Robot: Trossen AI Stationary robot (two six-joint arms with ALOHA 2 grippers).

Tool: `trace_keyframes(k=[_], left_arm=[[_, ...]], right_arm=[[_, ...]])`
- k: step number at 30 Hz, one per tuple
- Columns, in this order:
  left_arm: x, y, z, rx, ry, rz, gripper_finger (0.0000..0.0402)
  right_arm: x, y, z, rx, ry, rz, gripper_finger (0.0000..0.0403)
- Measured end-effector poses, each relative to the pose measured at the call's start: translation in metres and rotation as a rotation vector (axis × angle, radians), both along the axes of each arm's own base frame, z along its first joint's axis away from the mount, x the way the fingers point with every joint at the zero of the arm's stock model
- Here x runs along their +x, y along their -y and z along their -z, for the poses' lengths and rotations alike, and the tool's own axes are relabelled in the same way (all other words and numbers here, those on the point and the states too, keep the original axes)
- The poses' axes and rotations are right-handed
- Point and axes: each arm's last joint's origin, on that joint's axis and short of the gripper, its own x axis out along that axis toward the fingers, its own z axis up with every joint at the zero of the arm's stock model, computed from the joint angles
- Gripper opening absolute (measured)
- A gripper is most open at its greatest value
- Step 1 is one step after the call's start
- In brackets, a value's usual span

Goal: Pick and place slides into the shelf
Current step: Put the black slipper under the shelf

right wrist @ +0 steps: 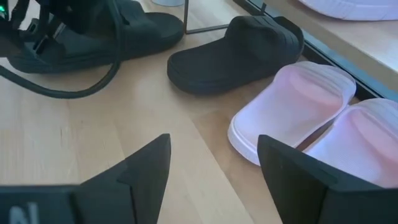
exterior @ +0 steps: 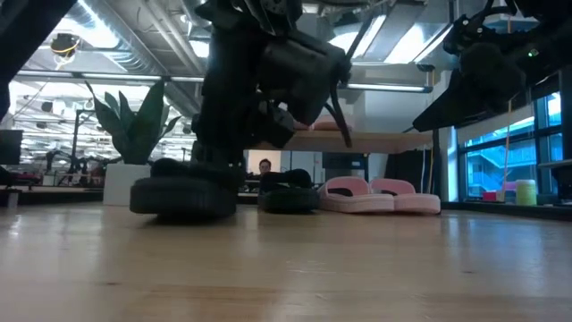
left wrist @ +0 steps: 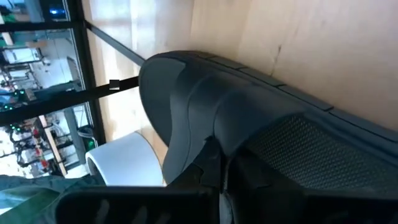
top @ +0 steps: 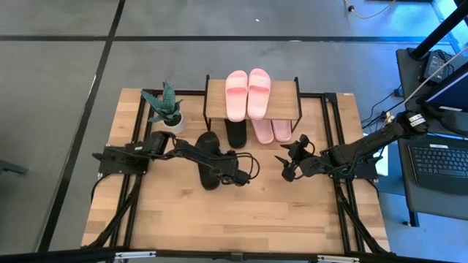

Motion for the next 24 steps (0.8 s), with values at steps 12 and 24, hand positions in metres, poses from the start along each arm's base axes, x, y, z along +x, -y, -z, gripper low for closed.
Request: trace_keyframes(k=[12,24], left_arm=[[0.006,0.002,0.003,-0.022,0.062,0.012,0.0004],[0.013,0.003,-0.008,-0.01,0.092,0.041,0.0003]], right_arm=[[0.001,0.0,-0.002,0.008,0.023,0.0,0.0242],[0.001,0.0,-0.002,0.009,0.024,0.0,0.0242]])
